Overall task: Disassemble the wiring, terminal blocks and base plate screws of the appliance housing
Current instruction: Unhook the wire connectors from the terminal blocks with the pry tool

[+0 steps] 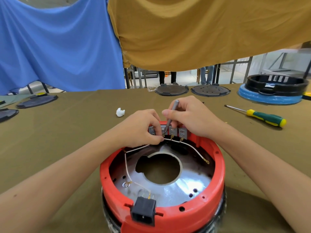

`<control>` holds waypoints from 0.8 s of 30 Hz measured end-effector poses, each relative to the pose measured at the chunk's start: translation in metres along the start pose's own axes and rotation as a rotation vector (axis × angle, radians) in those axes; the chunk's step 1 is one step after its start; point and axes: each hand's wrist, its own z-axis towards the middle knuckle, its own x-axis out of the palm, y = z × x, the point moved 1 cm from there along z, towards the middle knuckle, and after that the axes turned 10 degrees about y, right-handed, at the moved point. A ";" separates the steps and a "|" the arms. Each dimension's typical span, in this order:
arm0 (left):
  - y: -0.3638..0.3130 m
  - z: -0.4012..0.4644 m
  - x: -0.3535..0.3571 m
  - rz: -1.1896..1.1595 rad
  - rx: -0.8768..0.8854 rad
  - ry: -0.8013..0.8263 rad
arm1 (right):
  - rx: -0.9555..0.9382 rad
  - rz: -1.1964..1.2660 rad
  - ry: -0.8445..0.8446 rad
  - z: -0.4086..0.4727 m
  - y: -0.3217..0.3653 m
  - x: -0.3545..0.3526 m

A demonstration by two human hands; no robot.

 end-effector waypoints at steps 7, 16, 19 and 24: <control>-0.002 -0.001 -0.002 -0.006 0.004 0.010 | -0.069 -0.127 -0.048 -0.007 0.001 0.003; -0.001 0.000 -0.001 -0.009 0.011 0.012 | -0.030 -0.176 0.031 -0.002 -0.001 0.003; -0.001 0.001 -0.001 -0.005 0.011 0.013 | -0.041 -0.174 0.049 -0.003 -0.001 0.004; -0.001 0.000 -0.001 -0.018 0.012 0.007 | -0.130 -0.153 -0.072 -0.007 0.000 0.003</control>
